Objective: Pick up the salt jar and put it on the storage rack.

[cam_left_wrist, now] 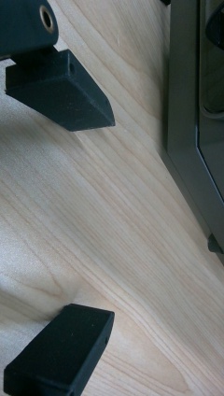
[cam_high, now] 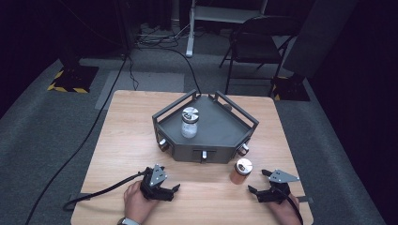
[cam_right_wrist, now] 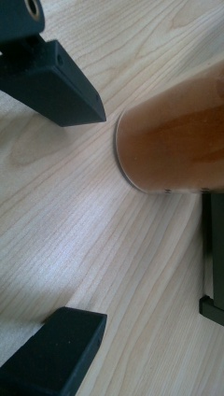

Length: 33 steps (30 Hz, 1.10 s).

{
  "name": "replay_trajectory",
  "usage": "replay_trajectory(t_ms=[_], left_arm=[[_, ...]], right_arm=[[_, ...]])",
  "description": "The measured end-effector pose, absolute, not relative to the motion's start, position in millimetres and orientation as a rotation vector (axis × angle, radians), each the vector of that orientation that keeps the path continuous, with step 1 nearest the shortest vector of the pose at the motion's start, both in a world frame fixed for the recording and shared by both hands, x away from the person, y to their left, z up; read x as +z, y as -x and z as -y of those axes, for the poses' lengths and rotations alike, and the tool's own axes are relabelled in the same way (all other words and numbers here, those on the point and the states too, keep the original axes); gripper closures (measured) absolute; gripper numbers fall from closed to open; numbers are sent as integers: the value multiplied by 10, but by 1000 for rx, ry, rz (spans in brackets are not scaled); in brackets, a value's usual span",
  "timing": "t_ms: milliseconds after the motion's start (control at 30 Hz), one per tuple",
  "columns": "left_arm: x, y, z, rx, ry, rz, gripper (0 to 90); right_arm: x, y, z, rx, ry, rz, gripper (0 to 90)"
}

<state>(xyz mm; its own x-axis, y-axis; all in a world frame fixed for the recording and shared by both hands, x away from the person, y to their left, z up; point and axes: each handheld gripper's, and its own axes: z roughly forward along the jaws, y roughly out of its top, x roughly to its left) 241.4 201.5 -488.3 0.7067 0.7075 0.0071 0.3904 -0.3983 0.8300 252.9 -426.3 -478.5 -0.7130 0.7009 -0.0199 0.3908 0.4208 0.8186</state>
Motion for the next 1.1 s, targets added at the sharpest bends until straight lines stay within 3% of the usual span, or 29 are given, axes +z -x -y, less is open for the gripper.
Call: replay_trajectory(t_ms=[1100], left_arm=[[-4883, -2409, -2011, 456, -2032, -839, 68]], right_arm=[[-4785, -2528, 4263, 1195, -936, -2321, 43]])
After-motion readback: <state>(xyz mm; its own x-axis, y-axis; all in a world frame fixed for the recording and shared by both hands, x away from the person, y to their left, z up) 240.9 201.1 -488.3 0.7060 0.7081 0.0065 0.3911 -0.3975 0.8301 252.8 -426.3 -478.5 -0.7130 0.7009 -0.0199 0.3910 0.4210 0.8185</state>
